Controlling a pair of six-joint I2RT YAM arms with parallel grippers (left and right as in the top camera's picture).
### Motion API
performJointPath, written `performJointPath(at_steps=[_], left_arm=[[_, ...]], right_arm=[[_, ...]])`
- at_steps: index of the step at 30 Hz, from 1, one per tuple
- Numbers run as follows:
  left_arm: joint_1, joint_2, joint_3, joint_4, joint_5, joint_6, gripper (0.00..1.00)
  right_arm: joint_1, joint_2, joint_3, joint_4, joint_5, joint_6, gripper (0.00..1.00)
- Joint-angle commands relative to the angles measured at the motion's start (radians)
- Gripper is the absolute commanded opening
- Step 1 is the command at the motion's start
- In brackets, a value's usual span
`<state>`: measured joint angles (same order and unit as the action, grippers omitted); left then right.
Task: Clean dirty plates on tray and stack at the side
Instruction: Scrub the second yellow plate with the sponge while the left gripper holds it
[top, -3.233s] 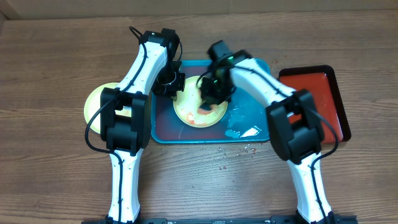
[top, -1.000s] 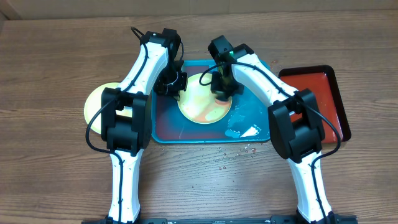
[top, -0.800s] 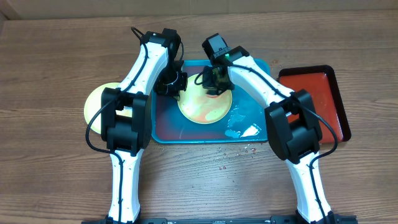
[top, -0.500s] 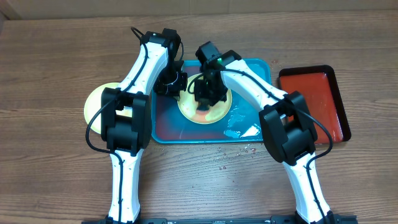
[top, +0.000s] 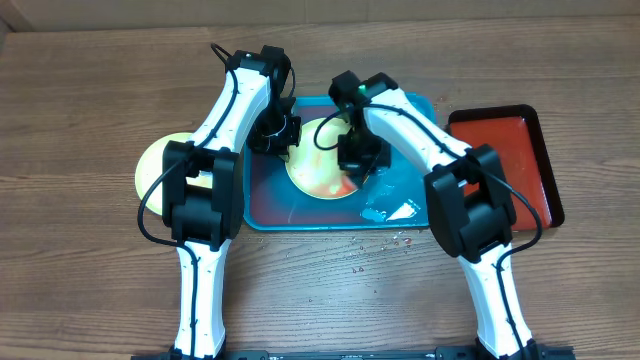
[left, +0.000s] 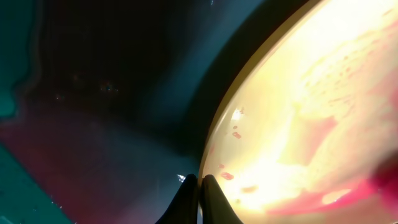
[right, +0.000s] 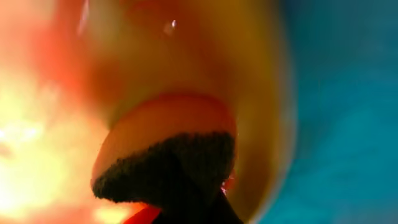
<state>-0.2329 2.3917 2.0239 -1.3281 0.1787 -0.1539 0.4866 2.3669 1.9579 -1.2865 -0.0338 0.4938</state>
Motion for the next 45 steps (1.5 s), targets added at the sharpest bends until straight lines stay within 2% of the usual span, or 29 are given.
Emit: performJointPath(at_steps=[1, 4, 11, 15, 21, 24, 29, 32, 36, 41, 45], left_arm=[[0.005, -0.030, 0.006, -0.002, -0.003, 0.001, 0.04], [0.005, -0.030, 0.006, -0.001, -0.003, 0.001, 0.04], [0.005, -0.030, 0.006, 0.001, -0.006, 0.002, 0.04], [0.005, -0.030, 0.006, 0.002, -0.006, 0.002, 0.04], [0.005, -0.030, 0.006, 0.003, -0.006, 0.002, 0.04], [0.005, -0.030, 0.006, 0.006, -0.006, 0.002, 0.04], [0.005, -0.030, 0.006, 0.006, -0.006, 0.002, 0.04], [0.005, -0.030, 0.006, 0.011, -0.006, 0.002, 0.04], [0.005, -0.030, 0.006, 0.032, -0.006, 0.001, 0.04], [0.004, -0.030, 0.006, 0.093, -0.014, 0.002, 0.04], [0.004, -0.031, 0.009, 0.117, -0.049, 0.001, 0.04]], right_arm=[[-0.028, 0.027, 0.021, 0.051, 0.153, 0.056, 0.04], [-0.029, 0.029, 0.017, 0.153, 0.096, 0.064, 0.04], [0.000, 0.085, -0.035, 0.407, -0.245, 0.060, 0.04], [0.031, 0.129, -0.035, 0.404, -0.399, 0.048, 0.04], [0.038, 0.113, -0.032, 0.286, -0.491, -0.020, 0.04], [0.028, 0.090, -0.032, 0.200, -0.431, -0.034, 0.04], [-0.002, 0.018, -0.032, 0.065, -0.110, 0.014, 0.04], [-0.017, -0.019, -0.032, 0.036, 0.090, 0.058, 0.04], [-0.023, -0.037, -0.031, 0.068, 0.259, 0.085, 0.04], [-0.022, -0.047, 0.024, 0.138, 0.285, 0.083, 0.04], [-0.022, -0.073, 0.114, 0.127, 0.259, 0.074, 0.04]])
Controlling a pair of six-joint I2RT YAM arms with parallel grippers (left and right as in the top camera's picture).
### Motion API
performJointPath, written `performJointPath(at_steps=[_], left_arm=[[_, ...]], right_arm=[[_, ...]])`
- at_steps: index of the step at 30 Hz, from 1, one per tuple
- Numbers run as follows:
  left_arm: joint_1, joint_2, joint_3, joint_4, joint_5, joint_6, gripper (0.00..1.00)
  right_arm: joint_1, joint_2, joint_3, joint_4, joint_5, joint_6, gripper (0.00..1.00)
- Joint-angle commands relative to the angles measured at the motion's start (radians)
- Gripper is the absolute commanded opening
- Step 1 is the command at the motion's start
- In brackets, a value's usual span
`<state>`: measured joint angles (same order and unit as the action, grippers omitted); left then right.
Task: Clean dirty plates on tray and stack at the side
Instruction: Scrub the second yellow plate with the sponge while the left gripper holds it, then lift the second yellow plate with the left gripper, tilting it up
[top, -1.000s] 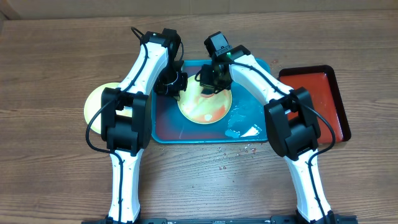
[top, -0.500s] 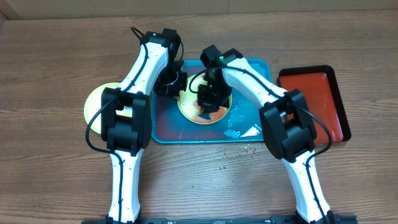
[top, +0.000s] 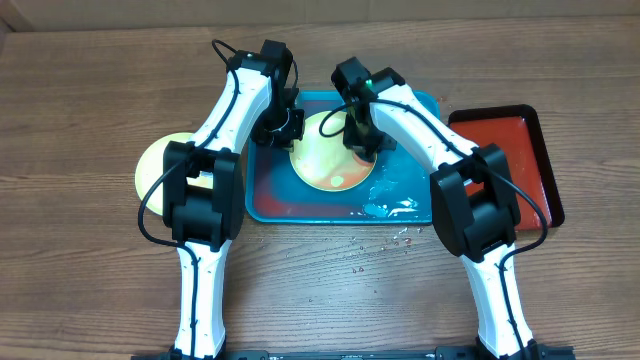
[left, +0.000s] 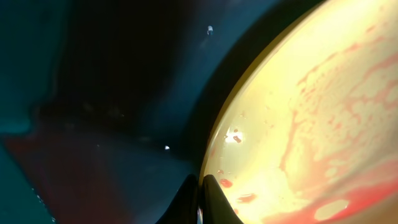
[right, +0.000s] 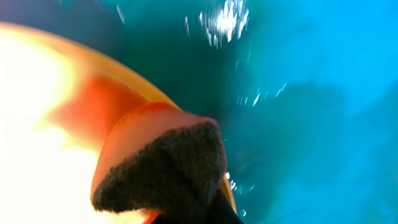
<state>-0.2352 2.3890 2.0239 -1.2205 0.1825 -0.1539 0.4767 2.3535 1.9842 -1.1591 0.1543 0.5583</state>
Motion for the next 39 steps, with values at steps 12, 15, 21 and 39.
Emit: performJointPath(at_steps=[12, 15, 21, 39], left_arm=[[0.005, -0.174, 0.010, 0.002, -0.076, 0.019, 0.04], [-0.003, -0.240, 0.010, -0.016, -0.135, 0.019, 0.04], [-0.056, -0.335, 0.010, -0.077, -0.351, -0.020, 0.04], [-0.455, -0.375, 0.010, -0.244, -1.288, -0.390, 0.04]], right_arm=[[-0.077, -0.344, 0.190, -0.138, -0.032, -0.016, 0.04], [-0.137, -0.420, 0.190, -0.169, -0.166, -0.045, 0.04], [-0.288, -0.509, 0.190, -0.230, -0.359, -0.122, 0.04], [-0.474, -0.513, 0.187, -0.340, -0.362, -0.171, 0.04]])
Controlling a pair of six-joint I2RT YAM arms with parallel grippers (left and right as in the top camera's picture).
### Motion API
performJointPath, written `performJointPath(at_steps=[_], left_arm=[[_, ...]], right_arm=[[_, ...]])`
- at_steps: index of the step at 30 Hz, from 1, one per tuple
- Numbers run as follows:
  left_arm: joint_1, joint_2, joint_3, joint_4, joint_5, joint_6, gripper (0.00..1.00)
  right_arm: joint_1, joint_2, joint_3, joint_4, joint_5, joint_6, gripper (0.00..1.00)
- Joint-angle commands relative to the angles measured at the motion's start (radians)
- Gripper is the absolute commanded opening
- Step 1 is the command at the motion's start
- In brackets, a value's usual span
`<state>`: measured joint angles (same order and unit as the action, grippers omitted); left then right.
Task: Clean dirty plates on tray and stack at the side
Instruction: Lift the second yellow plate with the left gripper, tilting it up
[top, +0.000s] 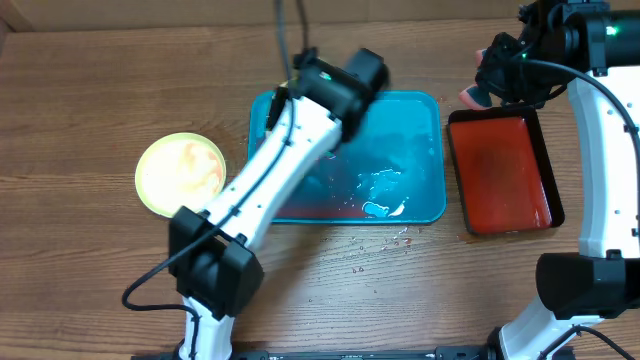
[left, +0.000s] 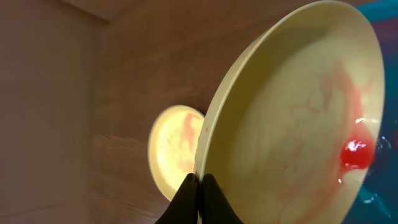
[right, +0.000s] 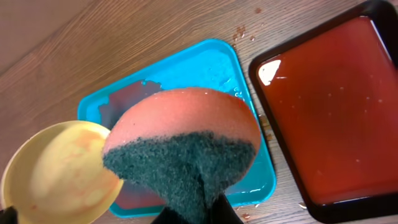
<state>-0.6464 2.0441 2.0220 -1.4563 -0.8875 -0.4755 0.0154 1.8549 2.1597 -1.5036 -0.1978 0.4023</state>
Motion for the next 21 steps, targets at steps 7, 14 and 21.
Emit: performJointPath(at_steps=[7, 14, 21], left_arm=[[-0.134, -0.030, 0.011, -0.055, -0.386, -0.140, 0.04], [-0.161, -0.030, 0.011, -0.062, -0.402, -0.143, 0.04], [-0.151, -0.029, 0.011, -0.066, -0.349, -0.160, 0.04]], right_arm=[[-0.018, -0.014, 0.012, -0.006, -0.006, -0.029, 0.04], [-0.018, -0.014, 0.012, -0.011, -0.006, -0.041, 0.04], [-0.018, -0.014, 0.012, -0.011, -0.006, -0.040, 0.04]])
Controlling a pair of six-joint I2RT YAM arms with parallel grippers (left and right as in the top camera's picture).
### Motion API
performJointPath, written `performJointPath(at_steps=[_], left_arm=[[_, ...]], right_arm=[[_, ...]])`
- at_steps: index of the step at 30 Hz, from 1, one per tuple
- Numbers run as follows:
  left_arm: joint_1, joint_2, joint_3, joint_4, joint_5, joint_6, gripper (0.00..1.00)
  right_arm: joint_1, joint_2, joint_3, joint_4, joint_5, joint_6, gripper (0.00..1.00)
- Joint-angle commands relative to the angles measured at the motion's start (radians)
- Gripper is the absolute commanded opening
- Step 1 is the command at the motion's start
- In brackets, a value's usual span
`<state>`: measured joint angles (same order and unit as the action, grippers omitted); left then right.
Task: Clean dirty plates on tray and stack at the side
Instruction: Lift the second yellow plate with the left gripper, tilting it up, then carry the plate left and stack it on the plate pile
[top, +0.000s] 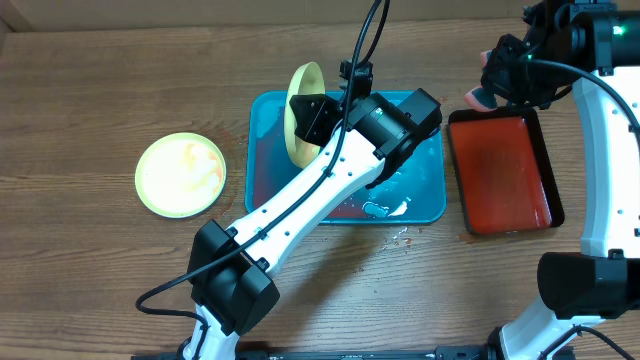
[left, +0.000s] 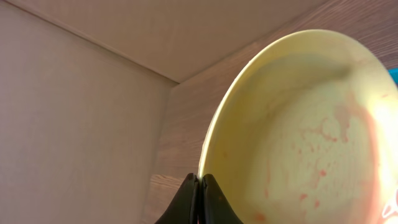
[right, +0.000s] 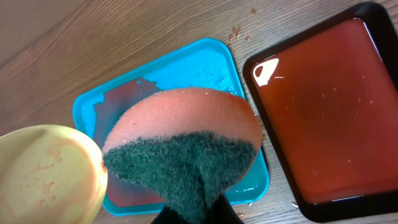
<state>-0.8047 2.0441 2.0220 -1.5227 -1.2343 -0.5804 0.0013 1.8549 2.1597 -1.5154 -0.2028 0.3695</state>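
A yellow plate with faint red smears hangs on edge above the far left part of the blue tray. My left gripper is shut on the rim of this plate. A second yellow plate, also faintly smeared, lies flat on the table left of the tray. My right gripper is shut on an orange and green sponge, held high near the far left corner of the red tray. In the overhead view the sponge shows at that corner.
The blue tray holds reddish water and foam. The red tray on the right holds dark red liquid. Water drops lie on the wood in front of the blue tray. My left arm crosses over the tray's middle.
The left gripper has turned with the plate: the plate now stands more on edge over the tray's far left, and the wrist camera faces the wall. The right gripper and sponge barely moved.
At first the plate lay in the blue tray, my left gripper shut on its rim and my right pressing the sponge on it. Later the sponge was at the plate's far edge. Then the plate was up off the tray and the sponge was by the red tray, as now.
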Motion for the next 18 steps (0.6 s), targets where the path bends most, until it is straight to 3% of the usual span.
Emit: performJointPath(at_steps=[1, 7, 14, 18], left_arm=[[0.014, -0.030, 0.011, 0.002, 0.032, -0.058, 0.04], [0.131, -0.029, 0.011, 0.016, 0.413, -0.054, 0.04], [0.390, -0.029, 0.010, 0.101, 0.928, 0.226, 0.04], [0.559, -0.029, 0.010, 0.109, 1.102, 0.308, 0.05]], right_arm=[[-0.004, -0.014, 0.012, 0.001, -0.001, -0.008, 0.04], [-0.004, -0.014, 0.012, 0.001, -0.001, -0.012, 0.04], [-0.003, -0.014, 0.012, 0.000, -0.001, -0.027, 0.04], [-0.003, -0.014, 0.012, -0.005, -0.001, -0.027, 0.04]])
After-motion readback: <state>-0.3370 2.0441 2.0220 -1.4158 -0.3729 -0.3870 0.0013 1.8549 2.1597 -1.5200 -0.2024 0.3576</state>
